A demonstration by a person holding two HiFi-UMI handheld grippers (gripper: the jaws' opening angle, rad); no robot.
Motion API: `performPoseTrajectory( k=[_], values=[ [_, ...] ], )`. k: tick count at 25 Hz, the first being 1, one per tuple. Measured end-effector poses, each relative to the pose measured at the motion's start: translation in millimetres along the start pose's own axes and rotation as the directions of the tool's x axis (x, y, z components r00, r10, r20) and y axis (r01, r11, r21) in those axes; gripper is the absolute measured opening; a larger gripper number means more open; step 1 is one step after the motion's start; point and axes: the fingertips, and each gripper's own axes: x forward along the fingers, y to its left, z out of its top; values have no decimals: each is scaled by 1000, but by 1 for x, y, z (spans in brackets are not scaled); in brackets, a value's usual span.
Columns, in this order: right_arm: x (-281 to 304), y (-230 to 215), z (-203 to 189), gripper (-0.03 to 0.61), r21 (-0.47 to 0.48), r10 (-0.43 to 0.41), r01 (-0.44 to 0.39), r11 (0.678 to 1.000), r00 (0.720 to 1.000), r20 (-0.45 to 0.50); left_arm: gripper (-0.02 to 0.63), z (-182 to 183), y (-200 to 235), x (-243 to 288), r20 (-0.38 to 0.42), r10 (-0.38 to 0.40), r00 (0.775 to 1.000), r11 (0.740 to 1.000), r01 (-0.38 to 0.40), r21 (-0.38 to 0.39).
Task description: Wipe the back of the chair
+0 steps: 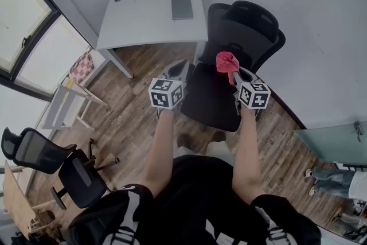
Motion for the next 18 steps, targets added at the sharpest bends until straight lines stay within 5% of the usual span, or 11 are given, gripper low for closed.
performPoseTrajectory(
  k=[9, 18],
  values=[
    [45, -34, 23, 67, 23, -9, 9, 1000, 1000, 11, 25, 16, 19, 41, 7, 27, 1000, 1000, -27, 10],
    [81, -114, 42, 69, 83, 2, -3, 997, 1000, 14, 25, 29, 7, 122, -19, 69, 997, 997, -68, 42]
  ],
)
